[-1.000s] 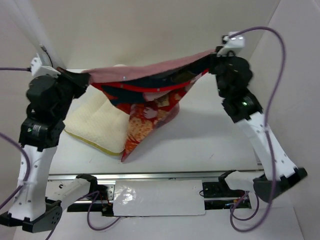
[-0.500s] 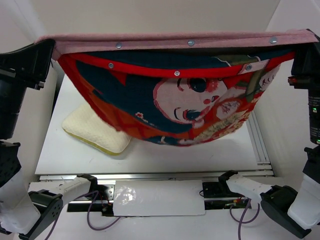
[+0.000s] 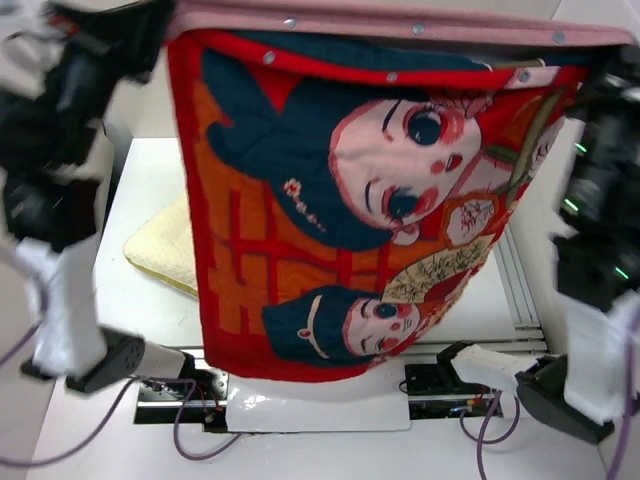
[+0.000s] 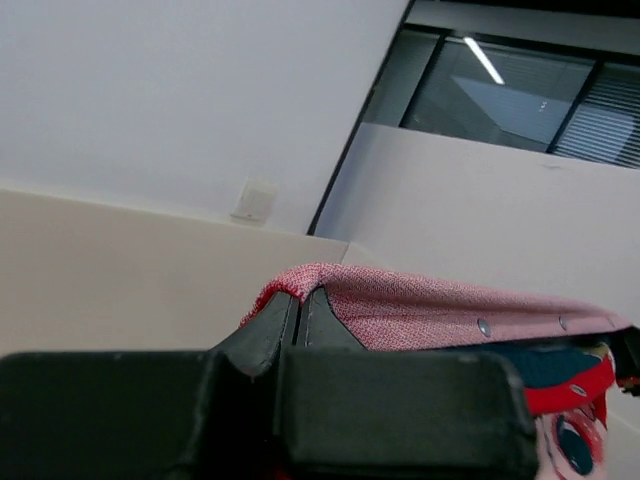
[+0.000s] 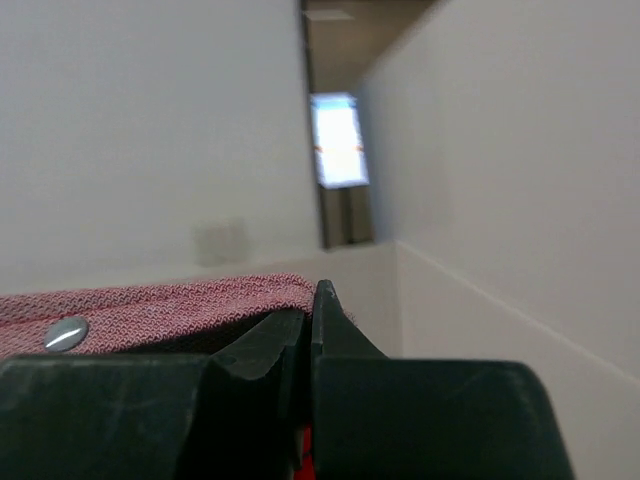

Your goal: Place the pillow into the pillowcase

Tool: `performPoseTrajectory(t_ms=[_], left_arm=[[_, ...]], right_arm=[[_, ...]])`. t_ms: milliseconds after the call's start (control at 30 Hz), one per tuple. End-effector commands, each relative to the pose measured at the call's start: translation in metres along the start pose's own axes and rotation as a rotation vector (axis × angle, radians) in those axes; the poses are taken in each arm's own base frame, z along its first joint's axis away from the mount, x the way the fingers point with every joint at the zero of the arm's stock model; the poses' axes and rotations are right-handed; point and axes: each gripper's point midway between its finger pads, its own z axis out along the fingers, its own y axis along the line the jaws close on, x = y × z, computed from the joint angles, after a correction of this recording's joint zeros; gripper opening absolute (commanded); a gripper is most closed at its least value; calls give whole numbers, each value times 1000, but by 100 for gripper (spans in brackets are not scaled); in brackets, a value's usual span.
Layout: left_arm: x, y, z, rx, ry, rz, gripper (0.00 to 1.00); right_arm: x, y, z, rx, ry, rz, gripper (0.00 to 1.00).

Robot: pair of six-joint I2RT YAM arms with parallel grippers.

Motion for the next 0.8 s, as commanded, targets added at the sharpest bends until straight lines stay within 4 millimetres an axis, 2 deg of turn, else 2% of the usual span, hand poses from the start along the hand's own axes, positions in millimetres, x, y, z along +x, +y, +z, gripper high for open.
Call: performPoseTrajectory(t_ms=[0,33,67,100,133,167,200,233,267,300,333,367,400,433,467,500,567,667,767], left_arm=[[72,87,74,-164,43,5,0],[96,102,88,-190,67,-6,0],[162,136,113,-239,158,-28,0],[182,142,126,-229,176,-17,0],[215,152,137,-227,222,-14,0],[251,153,146,-216,269,-22,0],[310,180,157,-248,335,-16,0],[339,187,160,-250,364,-22,0],[365,197,161,-269,388,-34,0],[386,203,162,-263,407,-66,0],[428,225,155,-299,458,-86,0],[440,232,157,-299,452,-98,0],[453,239,155,-305,462,-99,0],[470,247,151,-322,484,-110,0],[502,262,144,-328,525,-116,0],[504,254,146,-312,519,-118,0],[532,270,134,-329,557,-97,0],[551,276,131,-328,563,-76,0],[566,284,126,-329,565,-76,0]], right_arm=[[81,-47,-2,550,229,-167,0],[122,-32,-3,543,303,-268,0],[144,-25,-4,541,347,-317,0],[180,-10,-4,534,413,-355,0],[210,-1,-7,514,464,-404,0],[233,3,-8,509,499,-431,0],[265,10,-8,520,526,-421,0],[293,10,-10,501,569,-459,0],[317,-15,-8,554,605,-496,0],[361,-24,-4,594,638,-449,0],[397,-34,-8,528,749,-481,0],[410,-85,-1,615,778,-473,0],[453,-103,-8,656,849,-442,0],[468,-121,-13,672,896,-449,0],[497,-146,-28,673,984,-471,0],[497,-146,-28,673,985,-471,0],[526,-138,-35,594,1030,-455,0],[555,-128,-39,517,1075,-421,0],[574,-133,-46,528,1117,-429,0]])
